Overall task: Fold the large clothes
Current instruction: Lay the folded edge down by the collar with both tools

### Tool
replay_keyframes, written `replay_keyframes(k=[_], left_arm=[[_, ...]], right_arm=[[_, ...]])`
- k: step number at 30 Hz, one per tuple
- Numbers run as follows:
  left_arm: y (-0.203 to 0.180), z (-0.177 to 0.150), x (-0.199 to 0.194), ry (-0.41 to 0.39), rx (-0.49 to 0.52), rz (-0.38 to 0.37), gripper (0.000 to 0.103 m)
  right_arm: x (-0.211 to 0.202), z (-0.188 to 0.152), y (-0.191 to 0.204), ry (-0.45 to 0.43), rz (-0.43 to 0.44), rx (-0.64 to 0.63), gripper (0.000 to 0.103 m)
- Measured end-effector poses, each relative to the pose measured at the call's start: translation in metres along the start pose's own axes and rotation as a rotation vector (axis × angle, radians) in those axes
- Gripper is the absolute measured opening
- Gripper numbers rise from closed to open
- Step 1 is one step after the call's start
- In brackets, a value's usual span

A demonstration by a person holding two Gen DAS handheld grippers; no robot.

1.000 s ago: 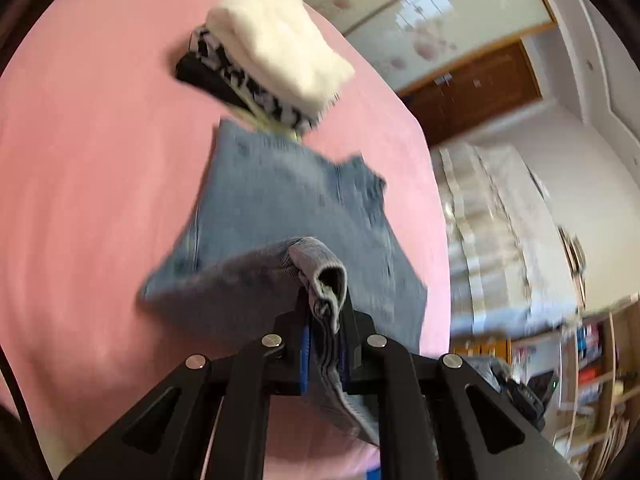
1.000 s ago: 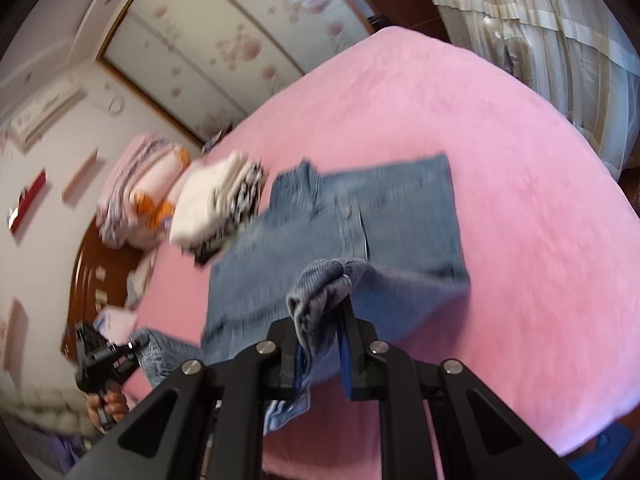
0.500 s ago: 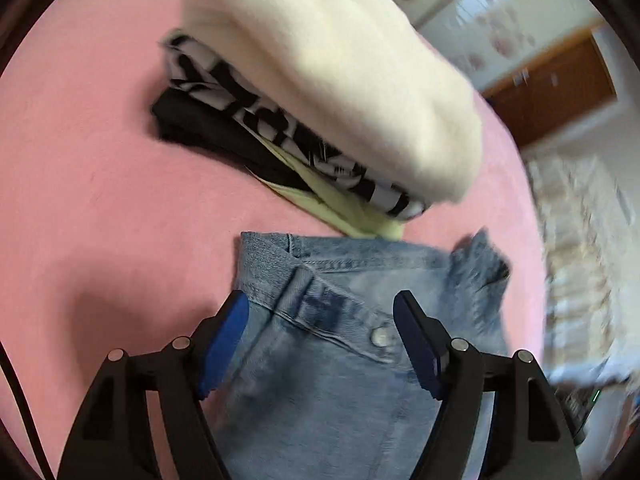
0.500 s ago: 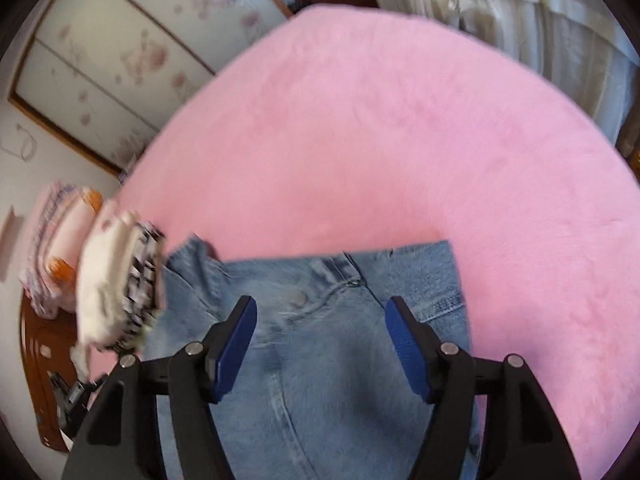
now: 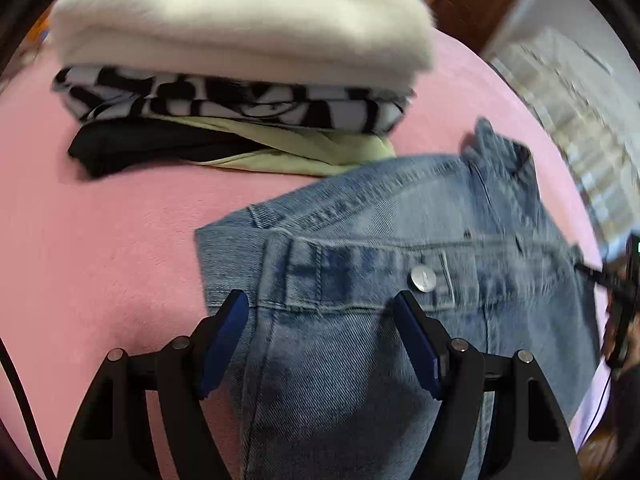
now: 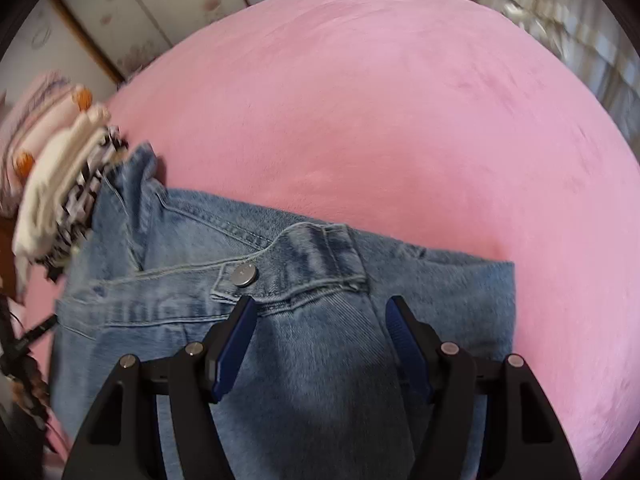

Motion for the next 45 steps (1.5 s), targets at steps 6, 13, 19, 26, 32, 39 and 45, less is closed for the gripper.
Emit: replay_keyframes(k=[6,13,19,26,32,39,45], left_arm=[[-0.021,-0.007,0.003,0.008,0.144,0.097,0.055],[-0.047,-0.009,-0.014,-0.052,0.267,0.317,0.018],[-0.073,0.001,-0.051,-0.239,0.257,0.403,0.015],[-0.093,0.029,-0.078,-0.416,0.209,0.437,0.013],[-0.086,0.05,-0.04,-0.4,0.164,0.468,0.013],[-0.066,0.048,0.051,-0.278,0.127,0.505,0.013],[-0.055,0.047,0.051,-0.271,0.087,0.442,0.018]], right_arm=[[0.003,-0.015,0.019,-0.031,-0.071,-0.127,0.022],[-0.03,-0.03,0.021,-0.126,-0.137,-0.109,0.003],[-0.079,-0.033,0.024,-0.269,-0.145,-0.054,0.003],[-0.127,-0.023,0.021,-0.406,-0.125,-0.002,0.003],[-0.103,0.005,0.01,-0.418,-0.131,0.057,0.003],[0.002,0.019,-0.013,-0.233,-0.236,0.14,0.005],[0.017,0.008,-0.022,-0.238,-0.253,0.144,0.012]])
Point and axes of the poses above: each gripper's, at about its wrist camera, not at the fingertips, and x roughly the way its jaws point, y to its left, z to its top, the point moved 1 cm from there along x, roughly the way its jaws point, and after that the axes turned 3 degrees about -y, right-handed, at the moved point
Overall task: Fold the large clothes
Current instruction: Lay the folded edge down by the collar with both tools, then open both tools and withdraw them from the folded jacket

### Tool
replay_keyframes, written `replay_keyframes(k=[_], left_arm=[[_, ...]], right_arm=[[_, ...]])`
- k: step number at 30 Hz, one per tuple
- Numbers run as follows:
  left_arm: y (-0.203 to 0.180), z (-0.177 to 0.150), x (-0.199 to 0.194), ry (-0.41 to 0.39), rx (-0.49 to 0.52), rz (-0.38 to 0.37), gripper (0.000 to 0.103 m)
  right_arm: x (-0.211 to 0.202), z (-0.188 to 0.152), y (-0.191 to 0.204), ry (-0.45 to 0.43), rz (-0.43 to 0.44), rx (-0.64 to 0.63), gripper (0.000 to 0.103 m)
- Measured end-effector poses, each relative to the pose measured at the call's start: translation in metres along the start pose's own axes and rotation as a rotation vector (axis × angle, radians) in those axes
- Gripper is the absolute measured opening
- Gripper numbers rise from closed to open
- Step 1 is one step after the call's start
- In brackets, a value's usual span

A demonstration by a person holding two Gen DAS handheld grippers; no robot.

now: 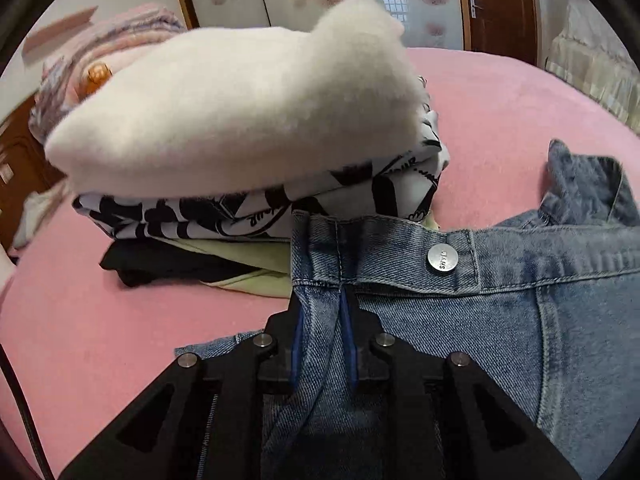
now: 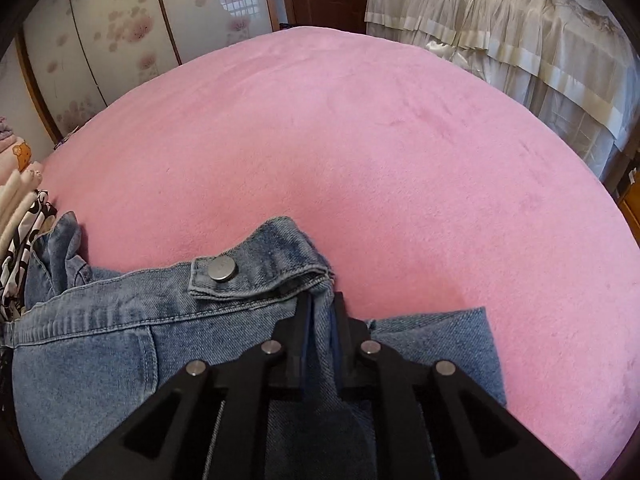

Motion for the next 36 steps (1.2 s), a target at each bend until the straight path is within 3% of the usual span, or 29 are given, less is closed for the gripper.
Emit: replay_keyframes(k=[2,6,10,13,15,18,20,23,24,26,27,30,36], left_arm=[[0.01,0.003,-0.003,0.036,-0.015,0.005,0.042],[0.023,0.002,-0.048,-0.004,-0.015,0.025,0.049],[0.023,-0.023,-0.105,-0.029,-0.046,-0.067,0.066],[0.009,-0.058,-0.134,0.022,-0.06,-0.156,0.066],[-0.001,-0.081,-0.141,0.042,-0.056,-0.162,0.066],[-0.003,-0.111,-0.129,0.11,-0.053,-0.113,0.068],[0.013,-0.118,-0.128,0.101,-0.109,-0.148,0.068],[0.03,-0.119,-0.128,0.114,-0.138,-0.179,0.062],[0.032,-0.12,-0.13,0.114,-0.126,-0.183,0.062],[0.033,-0.118,-0.131,0.108,-0.102,-0.175,0.061],[0.032,-0.117,-0.132,0.103,-0.095,-0.168,0.061],[0.032,-0.121,-0.138,0.098,-0.101,-0.16,0.061],[0.032,-0.114,-0.137,0.135,-0.112,-0.167,0.062]], right_arm=[[-0.008,0.003,-0.002,0.028,0.01,-0.006,0.015],[-0.047,0.009,-0.012,0.047,0.044,0.028,0.019],[-0.098,-0.007,-0.002,-0.016,0.104,-0.004,0.027],[-0.127,-0.046,0.026,-0.015,0.157,-0.082,0.027],[-0.135,-0.073,0.043,0.001,0.185,-0.137,0.027],[-0.135,-0.111,0.061,0.011,0.146,-0.231,0.027],[-0.128,-0.126,0.057,0.028,0.093,-0.262,0.026],[-0.126,-0.127,0.019,0.001,0.006,-0.246,0.029],[-0.125,-0.125,0.0,-0.001,-0.057,-0.228,0.029],[-0.125,-0.123,-0.028,-0.009,-0.072,-0.195,0.016],[-0.125,-0.122,-0.04,-0.005,-0.048,-0.18,0.0],[-0.125,-0.123,-0.054,0.008,-0.027,-0.186,0.0],[-0.128,-0.128,-0.04,0.015,-0.075,-0.184,0.003]])
Point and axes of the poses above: each gripper's, at about its wrist camera, not at the fingertips, and x roughly the way its jaws point, y to its left, z to its top, the point moved 1 cm from there along x, roughly the way its jaws point, and after that the axes turned 3 degrees about -y, right-handed, at the moved point
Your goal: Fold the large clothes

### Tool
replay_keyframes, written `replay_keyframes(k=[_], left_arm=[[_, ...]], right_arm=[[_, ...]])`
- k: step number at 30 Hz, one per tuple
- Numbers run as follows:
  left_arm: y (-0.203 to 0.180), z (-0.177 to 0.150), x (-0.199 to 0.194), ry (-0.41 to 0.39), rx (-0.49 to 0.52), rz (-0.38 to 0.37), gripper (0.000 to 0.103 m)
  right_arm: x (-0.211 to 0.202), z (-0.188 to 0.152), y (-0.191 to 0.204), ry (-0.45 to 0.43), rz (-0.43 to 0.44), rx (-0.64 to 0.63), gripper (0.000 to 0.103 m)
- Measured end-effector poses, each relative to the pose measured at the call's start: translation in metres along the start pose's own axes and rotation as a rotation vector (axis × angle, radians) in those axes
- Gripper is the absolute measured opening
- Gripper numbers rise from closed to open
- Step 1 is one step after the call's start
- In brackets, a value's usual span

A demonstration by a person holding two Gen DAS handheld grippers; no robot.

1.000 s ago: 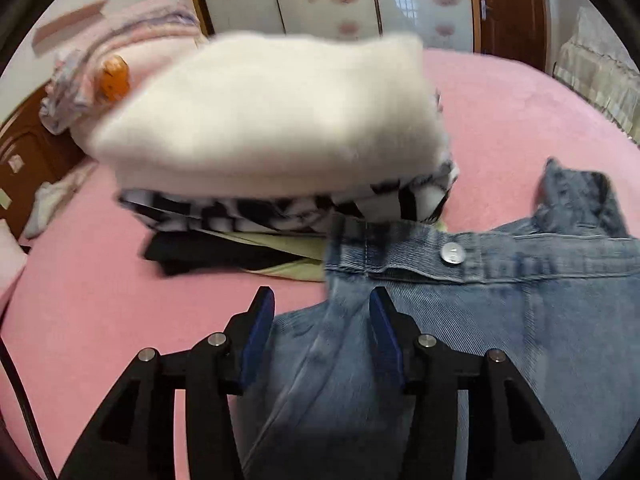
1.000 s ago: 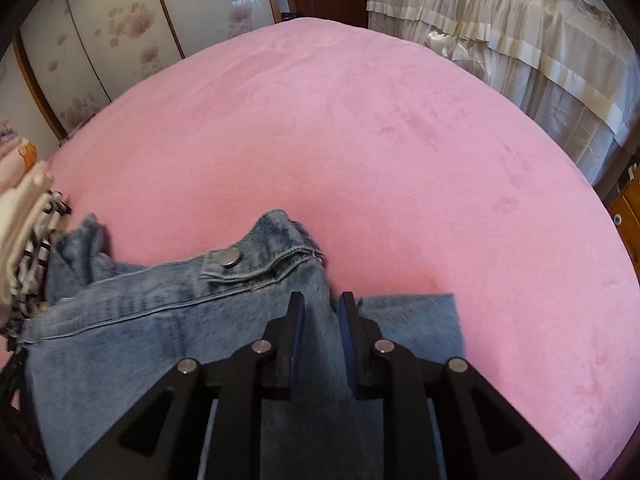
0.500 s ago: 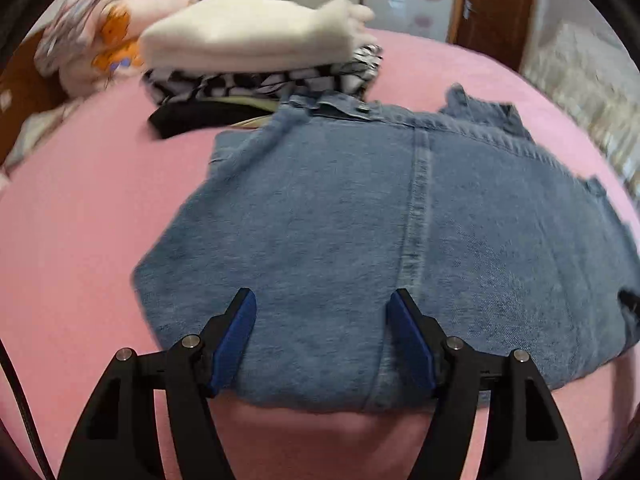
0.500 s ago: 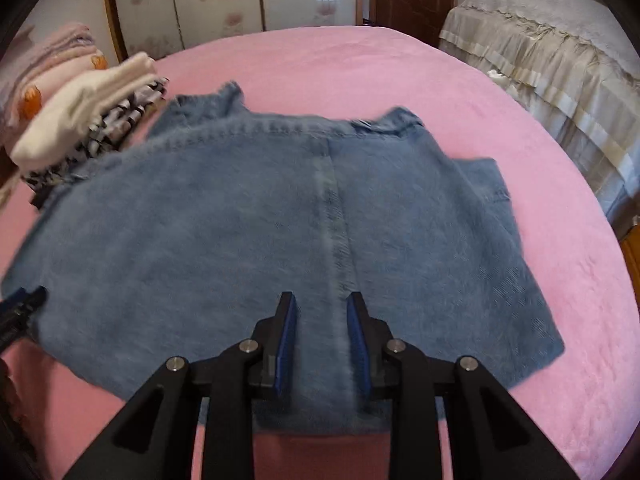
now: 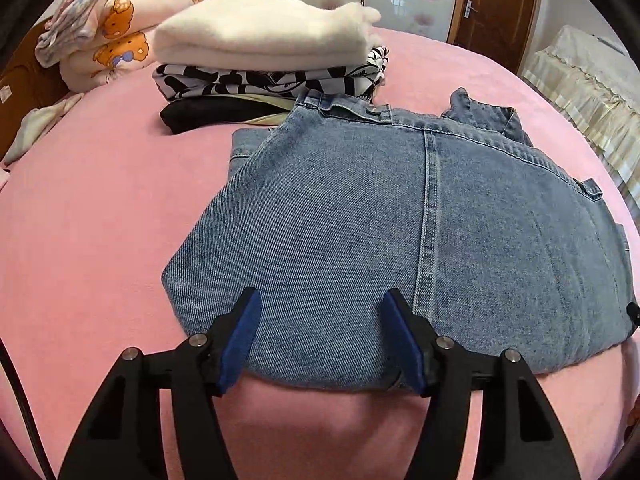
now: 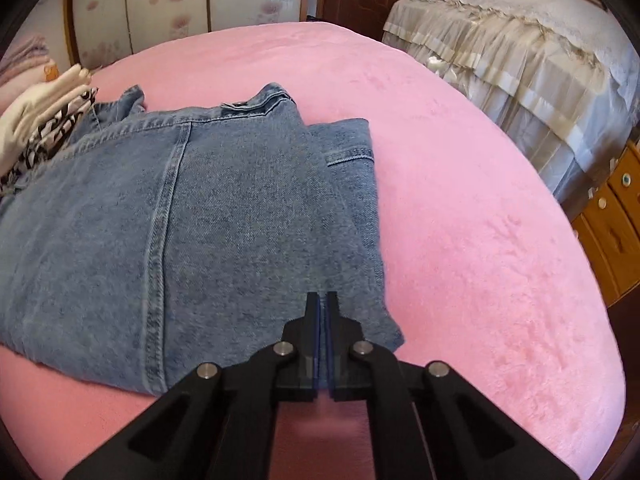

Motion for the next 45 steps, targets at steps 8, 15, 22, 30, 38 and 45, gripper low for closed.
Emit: replay_keyframes(k=[8,15,22,30,38,45], left_arm=[[-0.004,0.0,-0.03,0.053,-0.012,0.006,0.072],[-0.013,-0.009,-0.077,0.067,0.002,-0.003,0.072],[-0.019,-0.023,-0.123,0.061,-0.015,-0.059,0.077],[-0.029,-0.039,-0.141,0.083,-0.046,-0.182,0.078],[-0.03,-0.051,-0.108,0.144,-0.105,-0.228,0.078],[-0.026,-0.061,-0.077,0.153,-0.164,-0.31,0.078]], right_arm=[[-0.028,-0.002,-0.008,0.071,0.084,0.122,0.015],[-0.079,-0.014,0.013,0.057,0.137,0.098,0.016],[-0.131,-0.024,0.037,-0.005,0.174,0.063,0.037],[-0.169,-0.03,0.074,-0.087,0.212,-0.012,0.038],[-0.168,-0.042,0.106,-0.101,0.25,-0.043,0.038],[-0.141,-0.052,0.122,-0.047,0.277,-0.021,0.038]])
Point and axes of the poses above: each gripper's, at about its wrist camera, not at the fingertips, and x roughly the way its jaws point, y to its left, z to its top, the point moved 1 cm from there along x, roughly the way its jaws point, and after that the axes turned 3 degrees about -y, right-handed, at the moved point
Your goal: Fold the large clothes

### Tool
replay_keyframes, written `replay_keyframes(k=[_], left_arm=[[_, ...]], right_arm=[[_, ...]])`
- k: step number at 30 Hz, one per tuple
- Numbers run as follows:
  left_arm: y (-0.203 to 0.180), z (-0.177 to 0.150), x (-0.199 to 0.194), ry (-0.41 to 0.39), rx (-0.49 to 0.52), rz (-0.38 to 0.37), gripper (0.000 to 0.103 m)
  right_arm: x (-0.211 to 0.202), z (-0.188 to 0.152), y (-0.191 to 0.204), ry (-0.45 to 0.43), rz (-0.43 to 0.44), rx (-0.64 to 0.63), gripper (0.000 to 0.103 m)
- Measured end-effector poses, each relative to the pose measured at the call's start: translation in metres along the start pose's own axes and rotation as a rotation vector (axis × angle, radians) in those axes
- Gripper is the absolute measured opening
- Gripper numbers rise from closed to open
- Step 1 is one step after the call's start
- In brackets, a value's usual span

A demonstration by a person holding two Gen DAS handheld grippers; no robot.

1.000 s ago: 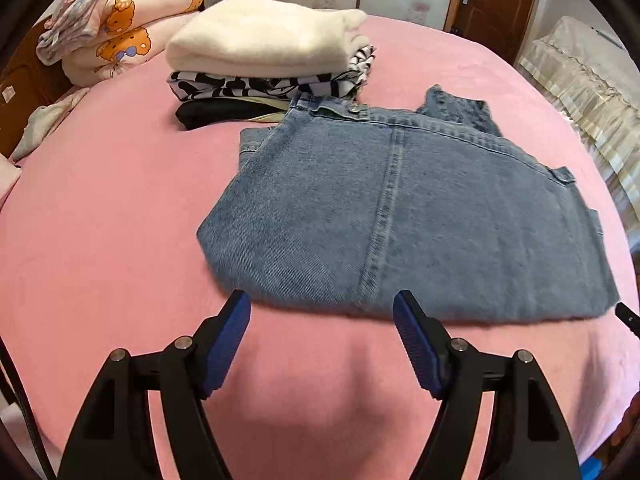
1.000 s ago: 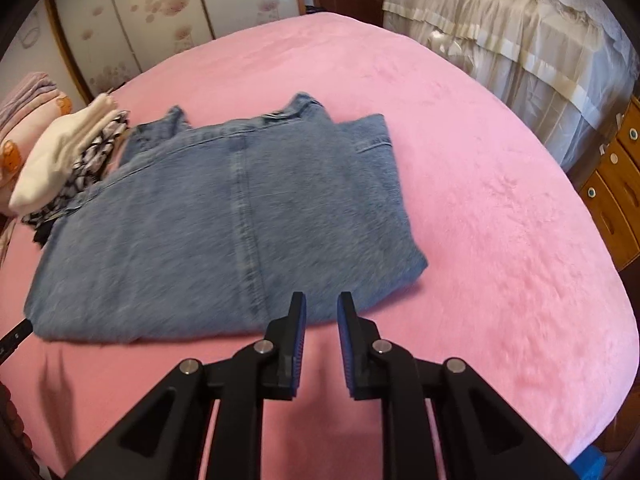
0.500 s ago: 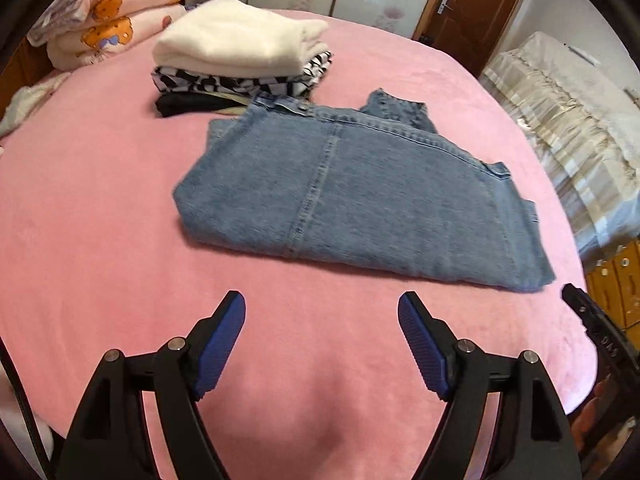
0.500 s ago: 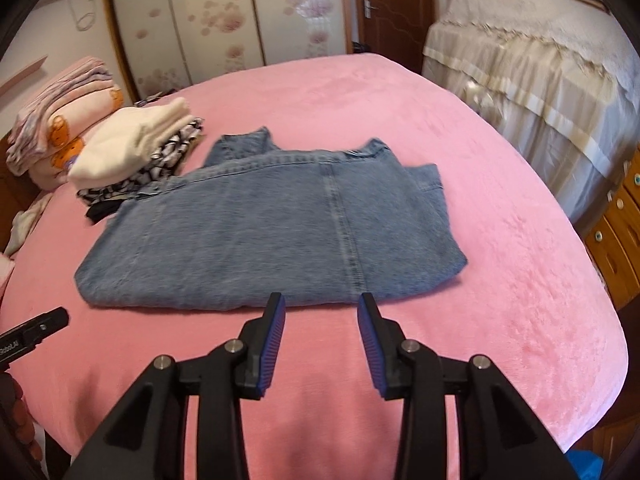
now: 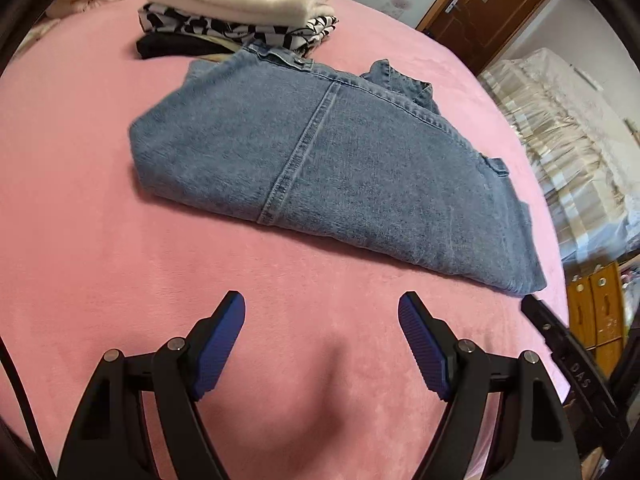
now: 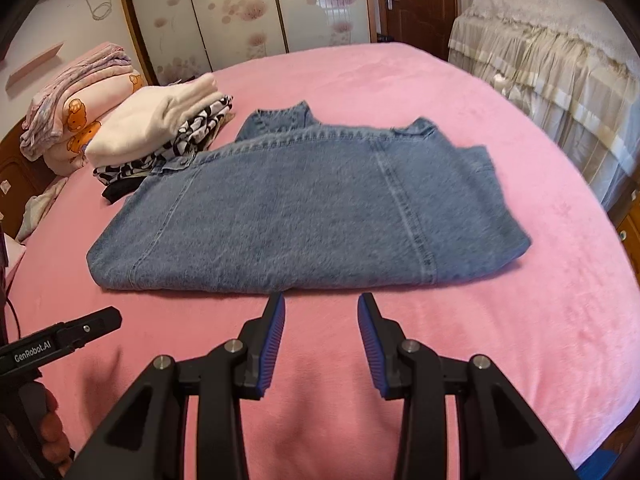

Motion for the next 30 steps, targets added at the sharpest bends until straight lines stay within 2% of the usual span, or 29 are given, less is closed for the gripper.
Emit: replay_keyframes(k=[4,8,16,22,24,25,26,28,30], left_arm=[[0.018,0.002,0.018,-0.012,-0.071,-0.088,0.078],[0.039,0.012,0.038,-0.044,-0.149,-0.143,0.078],[0.073,0.056,0.083,-0.16,-0.249,-0.196,0.078],[0.08,0.09,0.104,-0.237,-0.268,-0.208,0.077],[0.081,0.097,0.104,-0.271,-0.292,-0.205,0.071],[0.08,0.101,0.104,-0.286,-0.301,-0.183,0.06],[0.08,0.102,0.103,-0.298,-0.309,-0.154,0.043],[0.081,0.103,0.099,-0.319,-0.311,-0.111,0.027],[0.075,0.102,0.093,-0.344,-0.279,-0.074,0.021]], right_arm=[[0.014,-0.005,0.006,0.019,0.012,0.004,0.038],[0.027,-0.004,0.013,0.021,0.016,-0.016,0.038],[0.053,0.004,0.024,0.017,0.025,-0.041,0.038],[0.073,0.013,0.029,0.019,0.029,-0.049,0.038],[0.078,0.019,0.032,0.011,0.025,-0.056,0.038],[0.079,0.023,0.032,0.003,0.025,-0.059,0.038],[0.082,0.029,0.034,-0.009,0.02,-0.068,0.038],[0.087,0.04,0.038,-0.029,0.008,-0.084,0.038],[0.097,0.052,0.045,-0.042,0.002,-0.113,0.037]])
Point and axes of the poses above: each gripper's, at about its wrist camera, not at the fingertips, and x roughly the way its jaws point, y to its left, z to its top, the point moved 1 cm from there along x, roughly the way its jaws point, and after that the axes turned 3 degrees about -y, right-handed, at the moved point
